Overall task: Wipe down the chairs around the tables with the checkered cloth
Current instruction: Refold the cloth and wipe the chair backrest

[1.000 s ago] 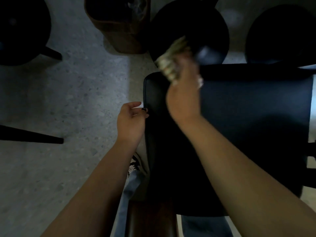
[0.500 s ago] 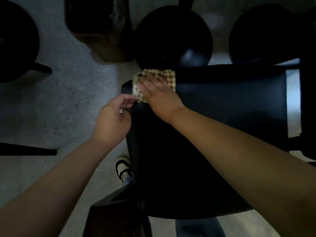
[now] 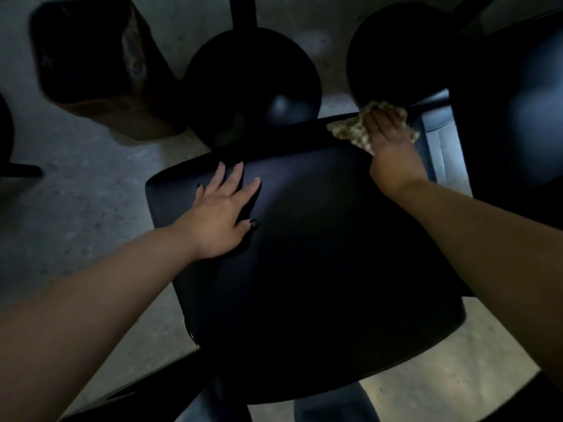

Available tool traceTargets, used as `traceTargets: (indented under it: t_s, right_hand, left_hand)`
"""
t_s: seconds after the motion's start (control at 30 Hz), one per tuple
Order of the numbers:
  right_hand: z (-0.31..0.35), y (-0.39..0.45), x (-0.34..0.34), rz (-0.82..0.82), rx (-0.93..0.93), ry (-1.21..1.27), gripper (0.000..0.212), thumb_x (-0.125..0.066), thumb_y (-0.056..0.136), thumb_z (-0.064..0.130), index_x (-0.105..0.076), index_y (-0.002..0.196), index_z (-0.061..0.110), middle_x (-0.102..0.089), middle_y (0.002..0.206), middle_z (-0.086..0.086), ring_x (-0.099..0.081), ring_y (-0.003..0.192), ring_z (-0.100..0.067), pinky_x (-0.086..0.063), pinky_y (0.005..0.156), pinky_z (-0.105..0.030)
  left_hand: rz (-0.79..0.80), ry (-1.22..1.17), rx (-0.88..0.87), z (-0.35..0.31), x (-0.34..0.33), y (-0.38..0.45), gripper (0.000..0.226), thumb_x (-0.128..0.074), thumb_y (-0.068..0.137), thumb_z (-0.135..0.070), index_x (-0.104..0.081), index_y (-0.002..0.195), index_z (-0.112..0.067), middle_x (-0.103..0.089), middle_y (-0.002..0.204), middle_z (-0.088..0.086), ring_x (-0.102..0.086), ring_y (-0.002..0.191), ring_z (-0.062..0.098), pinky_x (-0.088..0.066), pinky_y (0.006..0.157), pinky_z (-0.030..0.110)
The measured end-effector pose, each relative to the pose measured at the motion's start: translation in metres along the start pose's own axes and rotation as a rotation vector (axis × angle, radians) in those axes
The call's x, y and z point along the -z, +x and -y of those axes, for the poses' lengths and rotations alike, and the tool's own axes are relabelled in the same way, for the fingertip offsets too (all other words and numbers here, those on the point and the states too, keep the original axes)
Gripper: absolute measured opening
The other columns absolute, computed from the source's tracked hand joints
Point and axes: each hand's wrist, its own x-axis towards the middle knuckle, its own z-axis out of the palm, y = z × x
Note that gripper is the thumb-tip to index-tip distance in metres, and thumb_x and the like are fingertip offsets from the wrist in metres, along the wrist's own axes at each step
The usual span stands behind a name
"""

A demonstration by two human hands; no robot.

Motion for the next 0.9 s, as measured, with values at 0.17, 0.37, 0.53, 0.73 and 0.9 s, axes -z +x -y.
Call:
traceTargets:
  t_s: [0.17,0.37,0.53,0.73,0.9]
  right_hand:
    - [-0.028,-0.004,-0.001,-0.111,-0.159,0.136,0.068,-0.045,0.075,-0.013,-0.038,0.142,-0.002,-0.032,0.15,-0.023,-0.021,0.142,-0.038,-0.012,0.119,-0.038]
    - [0.033,-0.007,-0.016,-0.201,-0.388,0.184,0.07,-0.046,0.073,-0.004,-0.036,0.143,-0.001,-0.03,0.151,-0.022,-0.021,0.141,-0.038,-0.008,0.118,-0.039]
    - [0.152,-0.036,-0.042,-0.209,-0.223,0.379,0.066,-0.038,0.074,-0.005,-0.039,0.139,-0.006,-0.031,0.148,-0.027,-0.02,0.141,-0.044,-0.01,0.117,-0.05]
    - [0.27,-0.07,-0.066,0.21,0.494,0.212,0.065,-0.031,0.084,0.014,-0.028,0.148,0.004,-0.016,0.157,-0.015,-0.001,0.146,-0.036,0.005,0.116,-0.051]
    - [0.26,-0.049,-0.05,0.155,0.672,0.055,0.063,-0.056,0.083,0.042,-0.048,0.139,0.014,-0.037,0.149,-0.015,-0.023,0.143,-0.035,-0.009,0.115,-0.054]
  left_hand:
    - [-0.1,0.039,0.025,0.03,-0.008,-0.018,0.074,-0.054,0.095,-0.033,-0.01,0.155,-0.028,0.013,0.162,0.004,0.018,0.147,0.022,-0.005,0.121,0.046]
    - [-0.246,-0.342,0.453,0.074,-0.018,-0.044,0.076,-0.048,0.095,-0.047,-0.007,0.155,-0.023,-0.001,0.163,0.01,-0.012,0.148,0.03,-0.012,0.119,0.038]
    - [-0.25,-0.83,0.552,0.089,-0.034,-0.066,0.061,-0.043,0.099,-0.008,-0.023,0.151,-0.032,-0.049,0.132,-0.009,-0.045,0.127,0.017,-0.036,0.104,0.035]
    - [-0.236,-1.195,0.651,0.087,-0.045,-0.083,0.056,-0.035,0.091,0.017,-0.049,0.132,-0.018,-0.063,0.115,0.007,-0.059,0.082,0.028,-0.043,0.062,0.021]
    - [-0.247,-1.275,0.642,0.086,-0.049,-0.09,0.053,-0.035,0.09,0.018,-0.051,0.13,-0.012,-0.06,0.117,0.004,-0.058,0.1,0.015,-0.047,0.057,0.008]
